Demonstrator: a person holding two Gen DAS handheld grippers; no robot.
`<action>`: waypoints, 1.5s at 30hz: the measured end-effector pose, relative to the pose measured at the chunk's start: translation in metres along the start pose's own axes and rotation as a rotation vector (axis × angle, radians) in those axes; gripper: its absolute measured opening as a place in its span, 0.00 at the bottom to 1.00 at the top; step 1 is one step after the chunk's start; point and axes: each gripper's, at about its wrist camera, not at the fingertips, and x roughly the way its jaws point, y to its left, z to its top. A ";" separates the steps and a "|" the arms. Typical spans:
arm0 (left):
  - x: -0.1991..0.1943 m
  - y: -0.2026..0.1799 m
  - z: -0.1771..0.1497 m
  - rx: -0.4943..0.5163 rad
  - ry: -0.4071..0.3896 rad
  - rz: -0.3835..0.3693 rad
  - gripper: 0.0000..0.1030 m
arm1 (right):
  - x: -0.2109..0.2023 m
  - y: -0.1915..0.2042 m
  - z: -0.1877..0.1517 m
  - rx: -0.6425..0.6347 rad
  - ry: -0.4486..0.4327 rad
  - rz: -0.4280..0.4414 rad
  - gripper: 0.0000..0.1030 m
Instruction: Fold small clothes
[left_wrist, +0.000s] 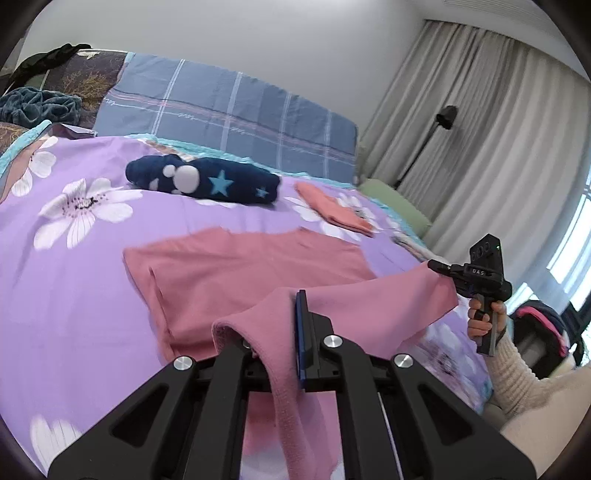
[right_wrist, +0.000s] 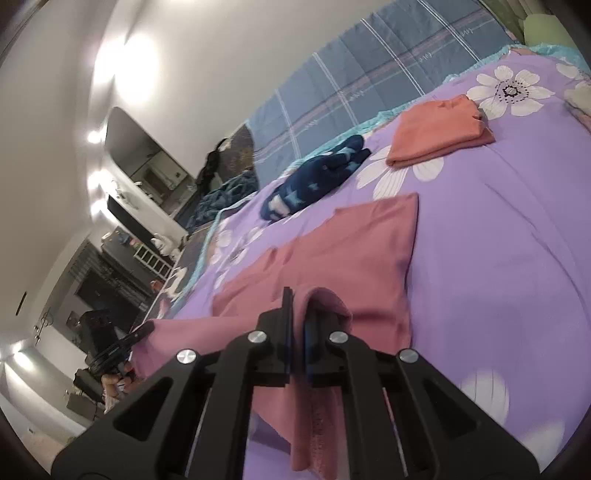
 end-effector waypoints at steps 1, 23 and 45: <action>0.014 0.007 0.009 0.004 0.012 0.026 0.04 | 0.016 -0.008 0.010 0.014 0.007 -0.005 0.05; 0.075 0.065 -0.027 -0.106 0.174 0.123 0.33 | 0.059 -0.051 -0.012 -0.001 0.153 -0.152 0.20; 0.111 0.097 0.087 -0.171 0.013 0.320 0.09 | 0.111 -0.055 0.108 0.168 0.018 -0.224 0.21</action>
